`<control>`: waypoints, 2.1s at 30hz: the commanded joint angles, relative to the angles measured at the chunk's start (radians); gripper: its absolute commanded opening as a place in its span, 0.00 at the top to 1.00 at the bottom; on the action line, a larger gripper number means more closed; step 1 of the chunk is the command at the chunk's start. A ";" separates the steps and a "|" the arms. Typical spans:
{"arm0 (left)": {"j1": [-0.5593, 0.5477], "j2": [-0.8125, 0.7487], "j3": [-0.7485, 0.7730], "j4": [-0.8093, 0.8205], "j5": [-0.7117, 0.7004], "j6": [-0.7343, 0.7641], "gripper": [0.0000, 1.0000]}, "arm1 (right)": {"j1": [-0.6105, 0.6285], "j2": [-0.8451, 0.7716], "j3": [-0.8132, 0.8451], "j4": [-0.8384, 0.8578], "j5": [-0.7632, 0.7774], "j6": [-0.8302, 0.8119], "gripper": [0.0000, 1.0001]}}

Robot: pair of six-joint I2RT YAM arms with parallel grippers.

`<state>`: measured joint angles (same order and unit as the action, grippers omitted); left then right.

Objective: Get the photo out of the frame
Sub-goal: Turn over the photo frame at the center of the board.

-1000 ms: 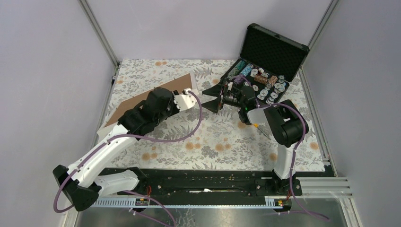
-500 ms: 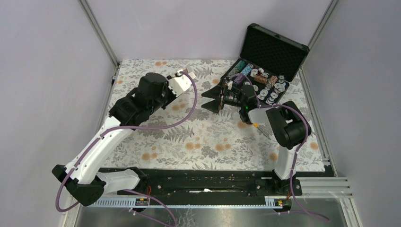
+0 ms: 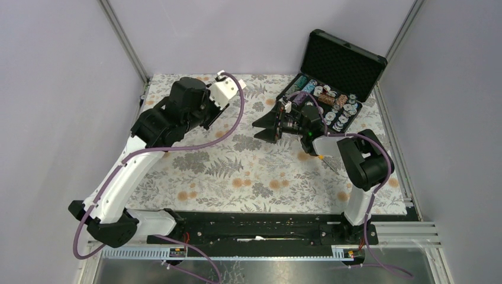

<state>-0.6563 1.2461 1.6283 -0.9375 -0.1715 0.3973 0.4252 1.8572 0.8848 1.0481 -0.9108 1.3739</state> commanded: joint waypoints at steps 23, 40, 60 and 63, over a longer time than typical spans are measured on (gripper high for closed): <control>0.540 0.278 0.333 0.074 0.630 -0.488 1.00 | -0.014 -0.049 -0.058 -0.071 -0.047 -0.145 0.00; 0.787 0.380 -0.125 0.544 0.702 -0.672 1.00 | -0.014 -0.013 -0.045 -0.146 -0.047 -0.218 0.00; 0.843 0.484 -0.524 0.758 0.646 -0.540 1.00 | 0.017 -0.011 0.178 -1.017 0.367 -0.893 0.11; 0.843 0.519 -0.527 0.765 0.640 -0.526 0.98 | 0.020 0.000 0.184 -1.025 0.381 -0.903 0.12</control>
<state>0.1852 1.7424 1.0855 -0.2775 0.5106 -0.2008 0.4324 1.8450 1.0302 0.1017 -0.5861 0.5407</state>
